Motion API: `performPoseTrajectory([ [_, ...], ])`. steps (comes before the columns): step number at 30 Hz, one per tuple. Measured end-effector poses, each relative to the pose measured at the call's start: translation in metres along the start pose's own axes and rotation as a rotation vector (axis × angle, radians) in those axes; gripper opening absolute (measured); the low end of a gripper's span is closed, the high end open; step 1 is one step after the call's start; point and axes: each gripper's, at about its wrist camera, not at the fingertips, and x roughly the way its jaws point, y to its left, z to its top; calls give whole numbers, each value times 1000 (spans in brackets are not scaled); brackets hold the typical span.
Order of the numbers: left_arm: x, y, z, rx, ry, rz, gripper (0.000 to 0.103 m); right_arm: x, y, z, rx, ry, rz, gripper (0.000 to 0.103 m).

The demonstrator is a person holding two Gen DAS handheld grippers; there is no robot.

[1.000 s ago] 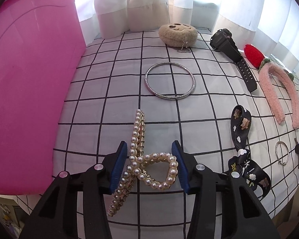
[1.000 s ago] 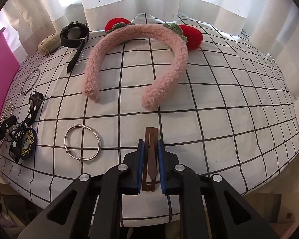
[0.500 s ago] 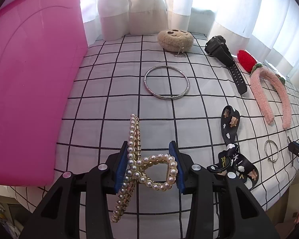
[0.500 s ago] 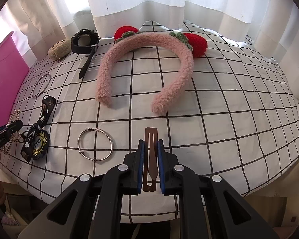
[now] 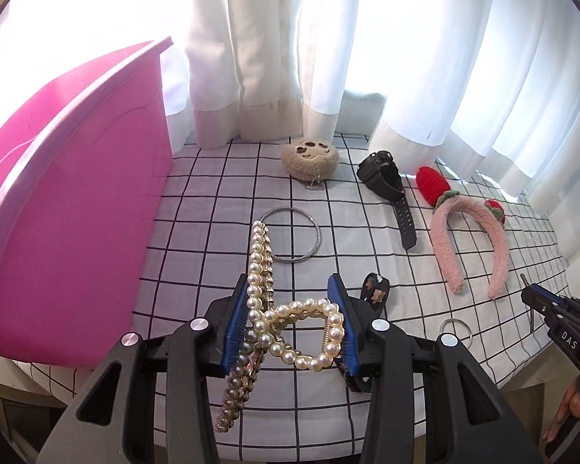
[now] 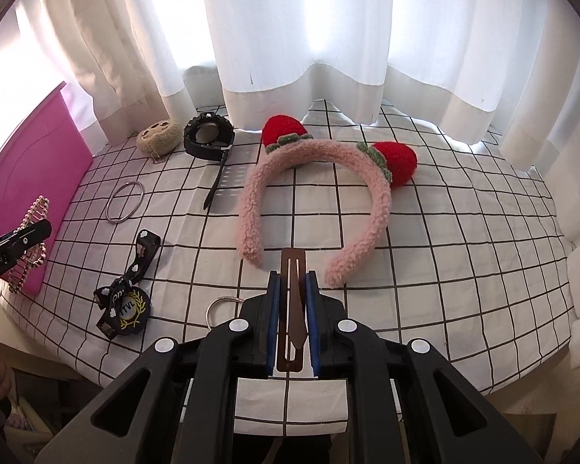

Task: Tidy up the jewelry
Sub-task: 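Carry both clips into the pink bin and open both tools to release them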

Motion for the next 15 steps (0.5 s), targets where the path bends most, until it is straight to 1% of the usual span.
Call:
performPoseTrajectory([
  [4,-27,-8,20,-15,-59,-17,39,-19,12,20,-47,-57,22,13],
  [7,-51,-9,35,-29,-108,-17,39,-33,26,37,-92,-96,51,13],
  [11,-88,-1,54,-70,-189,15,39,-49,53,62,-155,-150,113,13],
  [15,-123,23,71,-115,-271,67,39,-65,94,90,-228,-211,205,13],
])
